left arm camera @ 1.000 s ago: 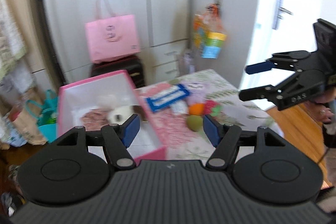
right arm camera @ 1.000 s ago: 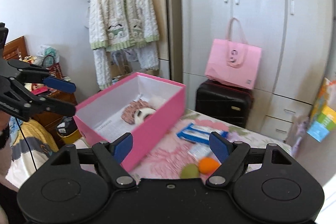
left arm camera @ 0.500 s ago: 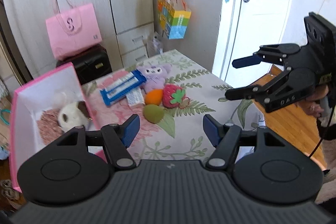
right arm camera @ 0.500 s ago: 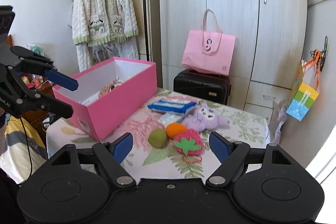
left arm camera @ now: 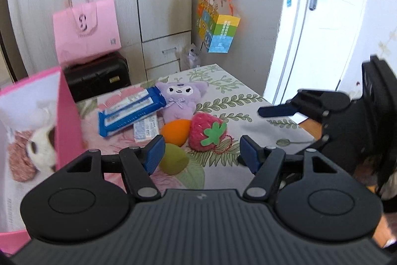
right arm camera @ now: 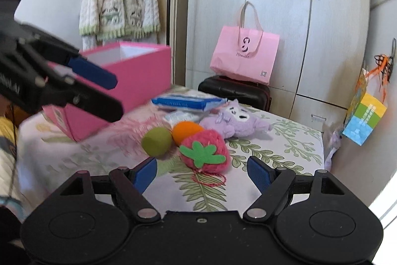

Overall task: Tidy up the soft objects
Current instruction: 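Move both tools back toward the remaining items on the table, then grasp the green sponge with the left gripper while the right gripper grasps the pink strawberry plush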

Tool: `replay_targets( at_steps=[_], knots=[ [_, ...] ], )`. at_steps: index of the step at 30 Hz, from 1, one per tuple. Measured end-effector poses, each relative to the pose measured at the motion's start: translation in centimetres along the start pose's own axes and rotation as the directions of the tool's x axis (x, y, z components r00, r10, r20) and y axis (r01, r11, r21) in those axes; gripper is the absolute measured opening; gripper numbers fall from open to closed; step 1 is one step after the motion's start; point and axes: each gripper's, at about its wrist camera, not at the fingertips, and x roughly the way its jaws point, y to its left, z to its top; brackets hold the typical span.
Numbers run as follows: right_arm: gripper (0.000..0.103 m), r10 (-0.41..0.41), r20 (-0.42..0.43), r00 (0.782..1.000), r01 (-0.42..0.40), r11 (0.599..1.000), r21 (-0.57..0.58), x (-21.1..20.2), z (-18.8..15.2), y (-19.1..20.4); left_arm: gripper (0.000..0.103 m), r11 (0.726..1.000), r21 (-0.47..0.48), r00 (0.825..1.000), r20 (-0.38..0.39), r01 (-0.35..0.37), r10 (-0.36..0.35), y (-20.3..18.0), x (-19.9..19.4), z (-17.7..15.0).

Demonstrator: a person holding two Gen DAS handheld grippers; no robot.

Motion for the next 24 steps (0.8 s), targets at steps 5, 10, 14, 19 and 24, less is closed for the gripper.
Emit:
replay_targets(
  at_steps=[5,10,14,19,24],
  knots=[
    [0.081,0.033,-0.052,0.998,-0.032,0.999,0.02,2.8,-0.1,-0.8,0.064,0.994,-0.101,0.998,-0.046,-0.044,0.04,1.5,3.5,-0.1],
    [0.081,0.011,-0.089,0.996,-0.011,1.0,0.01,4.8,0.2,-0.8,0.062,0.981,-0.167,0.993,-0.079,-0.099,0.087,2.4,6.2,-1.0],
    [0.082,-0.008,-0.119,0.993,0.008,1.0,0.001,6.4,0.3,-0.6,0.058,0.973,-0.198,0.991,-0.077,-0.12,0.107,2.8,7.5,-1.7],
    [0.081,0.009,-0.122,0.992,-0.003,0.999,0.051,7.5,0.5,-0.6,0.05,0.954,-0.274,0.991,-0.086,-0.123,0.103,3.6,8.6,-2.6],
    [0.07,-0.005,-0.098,0.995,0.013,0.997,0.074,7.9,0.4,-0.5,0.043,0.941,-0.311,0.99,-0.088,-0.13,0.108,4.0,9.1,-3.1]
  ],
)
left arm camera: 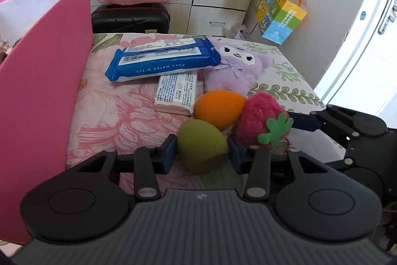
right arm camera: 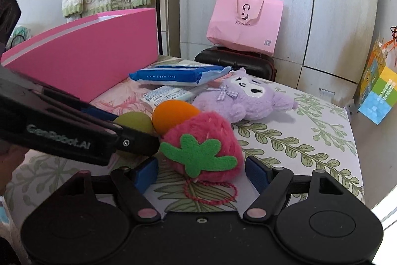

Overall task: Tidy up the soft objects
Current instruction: 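Grasp the green sponge with the left gripper while the right gripper grasps the pink strawberry plush, then lift the green sponge and strawberry plush toward the pink box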

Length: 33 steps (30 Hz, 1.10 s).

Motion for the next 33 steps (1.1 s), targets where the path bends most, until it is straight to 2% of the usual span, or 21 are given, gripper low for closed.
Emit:
replay_targets(
  at_steps=[2,6,11,14,20,33],
  knots=[
    [0.063,-0.011,0.011,1.0,0.011,1.0,0.012,0.0,0.0,0.1,0.042,1.0,-0.004,1.0,0.014,0.0,0.0,0.0,0.0,-0.3],
    [0.056,-0.033,0.02,0.999,0.032,0.999,0.016,-0.1,-0.1,0.5,0.042,0.999,0.026,0.999,0.044,-0.023,0.022,-0.6,-0.2,-0.9],
    [0.054,-0.093,0.026,0.995,0.091,0.993,0.071,-1.2,-1.0,1.5,0.041,1.0,0.013,0.997,0.066,-0.027,0.027,-0.5,-0.7,-1.4],
    [0.054,-0.102,0.032,0.994,0.097,0.987,0.125,-1.9,-1.6,1.5,0.041,1.0,0.018,0.997,0.07,-0.018,0.016,-0.5,-1.0,-1.8],
    [0.054,-0.148,0.052,0.988,0.14,0.981,0.131,-2.9,-2.8,2.3,0.041,1.0,0.012,0.997,0.079,0.004,-0.005,-0.2,-1.9,-2.7],
    [0.054,-0.161,0.041,0.986,0.151,0.972,0.177,-5.5,-4.1,3.3,0.041,0.999,0.003,0.994,0.105,0.032,-0.032,1.4,-5.9,-4.2]
  ],
)
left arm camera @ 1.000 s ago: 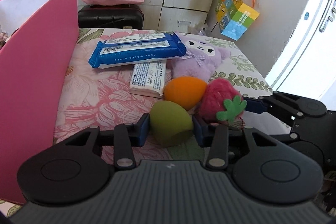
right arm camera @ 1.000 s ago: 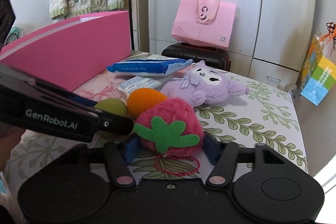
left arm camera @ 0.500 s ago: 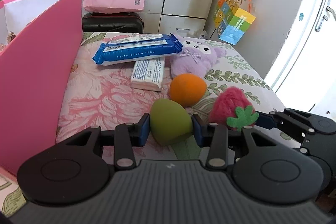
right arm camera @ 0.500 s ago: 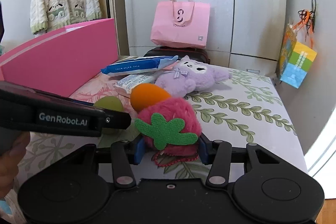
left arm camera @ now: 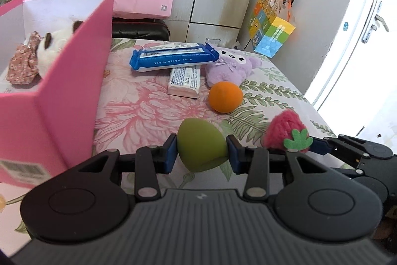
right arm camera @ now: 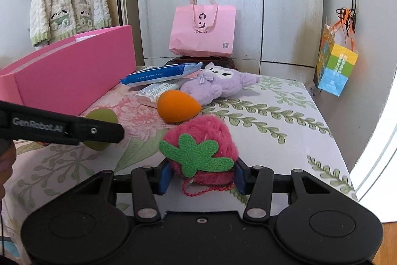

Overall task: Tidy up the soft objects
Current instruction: 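Lift the green sponge and strawberry plush toward the pink box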

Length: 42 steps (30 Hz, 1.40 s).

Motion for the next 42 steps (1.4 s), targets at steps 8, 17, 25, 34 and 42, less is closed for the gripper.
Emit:
replay_targets(
  at_steps=[8,17,25,34,42],
  knots=[
    [0.054,0.043,-0.059,0.997,-0.041,0.999,0.032,-2.4,0.0,1.1,0.041,0.999,0.031,0.999,0.016,0.04,-0.04,0.5,-4.1,-0.6],
    [0.054,0.134,-0.13,0.982,-0.125,0.989,0.072,-5.3,0.2,3.0,0.041,0.996,0.034,0.997,-0.011,0.08,-0.08,1.8,-8.0,-1.7],
    [0.054,0.246,-0.15,0.958,-0.247,0.969,0.017,-8.1,1.9,5.5,0.041,0.993,0.025,0.991,-0.066,0.114,-0.112,3.8,-11.5,-1.4],
    [0.054,0.368,-0.2,0.908,-0.384,0.922,-0.05,-10.5,4.1,8.5,0.041,0.996,-0.008,0.987,-0.134,0.092,-0.092,6.6,-14.4,-1.1],
    [0.054,0.428,-0.131,0.894,-0.445,0.883,-0.15,-11.8,7.0,11.5,0.041,0.999,0.043,0.999,-0.025,0.027,-0.026,8.3,-19.2,1.2]
  ],
)
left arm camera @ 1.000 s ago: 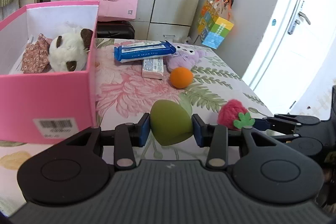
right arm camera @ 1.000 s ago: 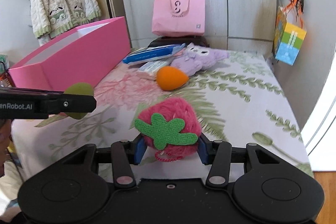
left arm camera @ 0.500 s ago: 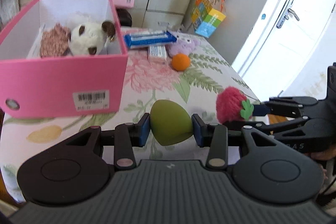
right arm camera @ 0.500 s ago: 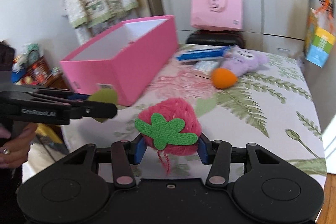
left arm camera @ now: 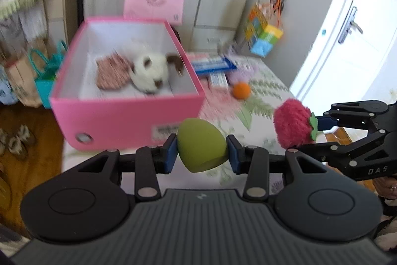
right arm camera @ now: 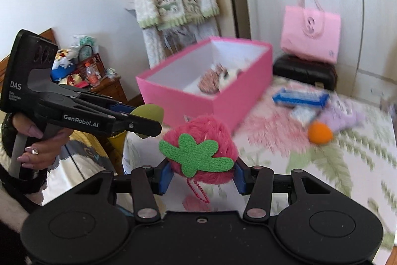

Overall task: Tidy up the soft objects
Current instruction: 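Lift the green sponge and strawberry plush toward the pink box, then lower both items into the pink box and open both grippers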

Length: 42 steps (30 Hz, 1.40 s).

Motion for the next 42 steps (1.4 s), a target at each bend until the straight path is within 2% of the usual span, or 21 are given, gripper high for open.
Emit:
replay_targets(
  at_steps=[6,11,13,18,24,26,28,29,33,34,37,39,42],
  knots=[
    [0.055,0.059,0.07,0.996,-0.055,0.997,-0.058,1.2,3.3,1.3,0.041,1.0,0.012,0.994,0.104,-0.016,0.014,1.4,-2.5,1.8],
    [0.055,0.106,0.105,0.989,-0.099,0.993,-0.071,2.8,6.4,1.4,0.041,0.999,0.001,0.986,0.165,-0.032,0.031,3.0,-2.9,4.0],
    [0.055,0.106,0.107,0.989,-0.099,0.993,-0.07,3.3,6.9,1.4,0.041,0.999,-0.002,0.982,0.184,-0.032,0.032,3.7,-2.7,4.9],
    [0.055,0.082,0.138,0.987,-0.077,0.996,-0.046,6.3,10.6,0.4,0.041,0.999,-0.016,0.975,0.217,-0.05,0.052,5.4,-1.4,7.5],
    [0.055,0.061,0.16,0.985,-0.052,0.997,-0.064,10.0,13.4,-0.9,0.041,0.995,-0.058,0.977,0.193,-0.082,0.091,8.2,2.1,9.5],
    [0.055,0.056,0.162,0.985,-0.044,0.996,-0.079,10.9,13.7,-1.1,0.041,0.988,-0.08,0.974,0.175,-0.13,0.143,9.4,3.7,10.0],
    [0.055,0.006,0.183,0.983,0.011,0.996,-0.093,12.7,14.1,-1.5,0.041,0.983,-0.088,0.974,0.146,-0.163,0.174,10.4,5.2,10.5],
    [0.055,-0.053,0.178,0.983,0.078,0.987,-0.14,14.7,14.3,-1.4,0.041,0.981,-0.084,0.975,0.127,-0.175,0.185,10.7,6.1,10.7],
    [0.055,-0.035,0.116,0.993,0.052,0.987,-0.15,17.4,14.8,-2.5,0.041,0.979,-0.063,0.978,0.06,-0.194,0.198,11.7,8.8,10.8],
    [0.055,-0.025,0.07,0.997,0.036,0.988,-0.151,18.9,15.1,-3.0,0.041,0.977,-0.067,0.977,0.048,-0.202,0.205,11.9,9.5,10.8],
    [0.055,-0.038,0.044,0.998,0.045,0.983,-0.177,20.1,15.2,-3.3,0.041,0.972,-0.074,0.973,0.043,-0.223,0.227,12.2,10.5,10.9],
    [0.055,-0.026,0.002,1.0,0.026,0.981,-0.195,21.6,15.6,-4.2,0.042,0.967,-0.085,0.968,0.045,-0.242,0.246,12.4,11.0,11.1],
    [0.058,-0.005,-0.003,1.0,0.004,0.982,-0.188,22.4,16.0,-4.9,0.044,0.958,-0.109,0.962,0.05,-0.264,0.27,12.5,11.6,11.5]
  ],
)
